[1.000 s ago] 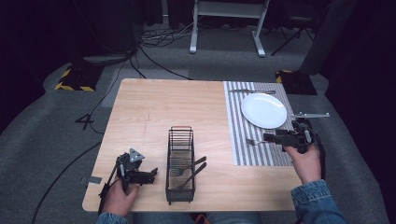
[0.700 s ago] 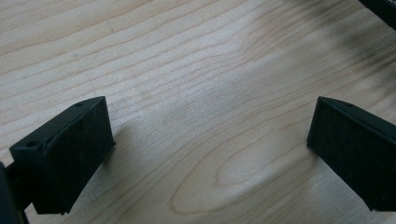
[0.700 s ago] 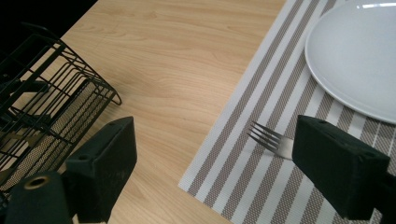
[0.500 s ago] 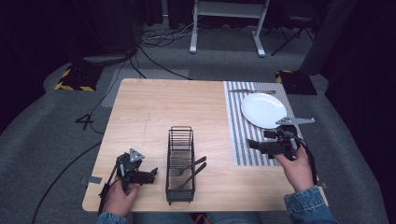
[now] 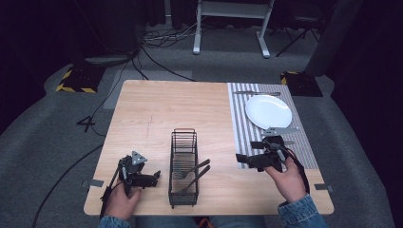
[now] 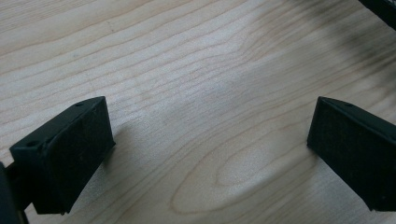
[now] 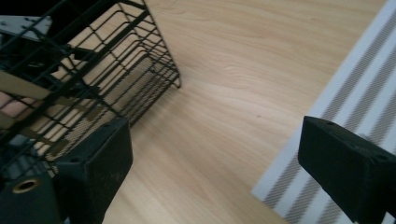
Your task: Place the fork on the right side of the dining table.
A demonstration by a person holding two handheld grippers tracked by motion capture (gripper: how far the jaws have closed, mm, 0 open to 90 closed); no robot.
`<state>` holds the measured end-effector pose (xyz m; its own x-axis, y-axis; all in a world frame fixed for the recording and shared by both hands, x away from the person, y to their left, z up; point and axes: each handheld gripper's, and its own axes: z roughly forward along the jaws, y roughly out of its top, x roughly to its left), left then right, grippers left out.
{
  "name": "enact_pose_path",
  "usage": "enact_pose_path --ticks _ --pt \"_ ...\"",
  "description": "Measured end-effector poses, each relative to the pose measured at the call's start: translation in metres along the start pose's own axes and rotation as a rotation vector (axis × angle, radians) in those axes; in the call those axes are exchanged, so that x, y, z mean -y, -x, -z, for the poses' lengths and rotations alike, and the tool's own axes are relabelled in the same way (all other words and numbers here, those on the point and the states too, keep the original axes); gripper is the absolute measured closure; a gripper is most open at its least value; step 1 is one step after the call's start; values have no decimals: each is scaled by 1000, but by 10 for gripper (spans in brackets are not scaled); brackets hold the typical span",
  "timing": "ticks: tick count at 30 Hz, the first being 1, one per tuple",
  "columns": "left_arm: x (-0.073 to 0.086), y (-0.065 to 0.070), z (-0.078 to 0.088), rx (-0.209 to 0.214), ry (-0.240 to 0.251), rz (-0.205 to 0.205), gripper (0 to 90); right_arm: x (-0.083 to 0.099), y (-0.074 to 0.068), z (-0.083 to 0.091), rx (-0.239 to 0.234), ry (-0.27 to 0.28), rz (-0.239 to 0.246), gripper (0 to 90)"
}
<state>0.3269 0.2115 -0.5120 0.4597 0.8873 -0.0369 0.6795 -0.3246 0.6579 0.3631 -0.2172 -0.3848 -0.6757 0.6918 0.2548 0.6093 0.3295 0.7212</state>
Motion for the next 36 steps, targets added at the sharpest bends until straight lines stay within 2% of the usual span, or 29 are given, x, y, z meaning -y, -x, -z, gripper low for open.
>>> enact_pose_path --ticks 1,3,7,13,16,20,24,26,28,32,36 --pt "0 0 0 0 0 0 3 1 -2 -2 -34 -6 -17 103" --pt "0 0 0 0 0 0 3 2 -6 -6 -50 -11 -17 103" --pt "0 0 0 0 0 2 3 7 -13 -18 -48 -37 10 103" --pt "0 0 0 0 0 0 3 19 -19 -37 9 -54 58 103" --pt "0 0 0 0 -1 -2 3 26 -17 -46 -19 -64 44 102" --pt "0 0 0 -1 0 0 3 36 -17 -54 -6 -33 60 99" --pt "0 0 0 0 0 0 3 48 -15 -63 43 -3 109 72" --pt "0 0 0 0 0 0 3 54 -14 -68 71 -6 135 69" --pt "0 0 0 0 0 0 3 59 -13 -72 92 -24 146 43" --pt "0 0 0 0 0 0 3 66 -11 -81 122 -99 153 2" --pt "0 0 0 0 0 0 3 74 -11 -89 132 -112 164 2"
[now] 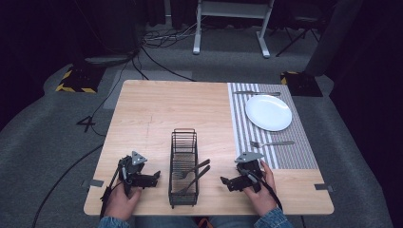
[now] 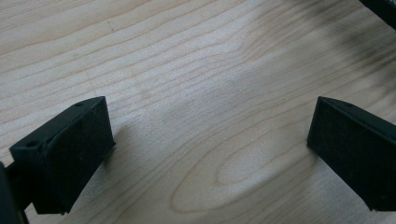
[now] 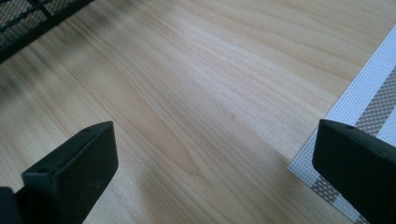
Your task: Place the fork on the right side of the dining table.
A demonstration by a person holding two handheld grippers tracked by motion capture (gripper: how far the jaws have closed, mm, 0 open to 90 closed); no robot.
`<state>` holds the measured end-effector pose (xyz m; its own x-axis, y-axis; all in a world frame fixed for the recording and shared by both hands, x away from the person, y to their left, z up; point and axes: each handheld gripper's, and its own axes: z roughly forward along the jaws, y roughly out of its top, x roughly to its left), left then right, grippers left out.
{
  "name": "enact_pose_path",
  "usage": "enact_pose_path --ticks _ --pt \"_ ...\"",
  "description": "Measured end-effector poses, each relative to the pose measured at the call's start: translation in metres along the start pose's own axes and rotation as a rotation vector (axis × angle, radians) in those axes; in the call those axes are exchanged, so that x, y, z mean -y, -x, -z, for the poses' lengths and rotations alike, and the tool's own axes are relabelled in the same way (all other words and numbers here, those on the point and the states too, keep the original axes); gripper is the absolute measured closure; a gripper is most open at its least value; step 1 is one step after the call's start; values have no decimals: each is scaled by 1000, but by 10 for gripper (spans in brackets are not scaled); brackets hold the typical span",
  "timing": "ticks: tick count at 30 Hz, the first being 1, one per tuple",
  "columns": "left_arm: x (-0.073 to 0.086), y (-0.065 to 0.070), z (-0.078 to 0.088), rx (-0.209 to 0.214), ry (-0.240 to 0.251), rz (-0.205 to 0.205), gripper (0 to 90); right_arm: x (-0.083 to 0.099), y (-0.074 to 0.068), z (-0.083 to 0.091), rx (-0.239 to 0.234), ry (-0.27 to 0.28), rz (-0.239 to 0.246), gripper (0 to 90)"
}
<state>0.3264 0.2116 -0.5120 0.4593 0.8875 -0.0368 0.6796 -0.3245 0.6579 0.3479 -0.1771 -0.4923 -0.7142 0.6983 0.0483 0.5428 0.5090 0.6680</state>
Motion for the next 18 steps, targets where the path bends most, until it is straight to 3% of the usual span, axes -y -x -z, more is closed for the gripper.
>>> enact_pose_path --ticks 5,10,13,18 --pt "0 0 0 0 0 0 3 5 -2 -7 11 -36 3 0" --pt "0 0 0 0 0 0 3 11 -6 -9 43 -7 51 0" --pt "0 0 0 0 0 0 3 17 -8 -10 48 52 50 0" --pt "0 0 0 0 0 0 3 17 -8 -10 46 51 55 0"
